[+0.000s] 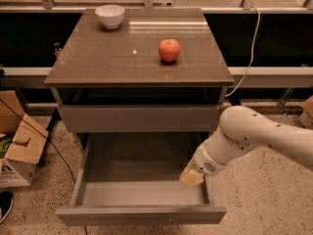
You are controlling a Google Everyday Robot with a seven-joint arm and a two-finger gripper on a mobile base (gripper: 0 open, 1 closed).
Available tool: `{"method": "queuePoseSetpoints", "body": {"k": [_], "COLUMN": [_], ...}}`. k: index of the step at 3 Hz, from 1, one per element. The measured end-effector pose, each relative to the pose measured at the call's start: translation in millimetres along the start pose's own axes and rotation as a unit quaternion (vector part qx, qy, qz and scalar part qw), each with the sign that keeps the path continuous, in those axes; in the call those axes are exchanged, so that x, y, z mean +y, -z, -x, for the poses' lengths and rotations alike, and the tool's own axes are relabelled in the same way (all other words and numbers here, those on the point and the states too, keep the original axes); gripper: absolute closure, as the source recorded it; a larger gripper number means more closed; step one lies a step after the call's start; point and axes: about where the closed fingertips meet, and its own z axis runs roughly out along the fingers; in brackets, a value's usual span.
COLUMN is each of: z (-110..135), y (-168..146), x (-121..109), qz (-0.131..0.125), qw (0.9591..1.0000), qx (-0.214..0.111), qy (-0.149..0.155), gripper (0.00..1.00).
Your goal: Close middle drawer
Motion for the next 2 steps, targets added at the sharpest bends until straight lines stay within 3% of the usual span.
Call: {"method": "queuePoseSetpoints", "body": {"k": [2], "z": [-30], "y": [-27], "x": [9], "qz": [0.023], "qw": [0.999], "qx": [0.025], "qy": [-0.027], "gripper": [1.0]}}
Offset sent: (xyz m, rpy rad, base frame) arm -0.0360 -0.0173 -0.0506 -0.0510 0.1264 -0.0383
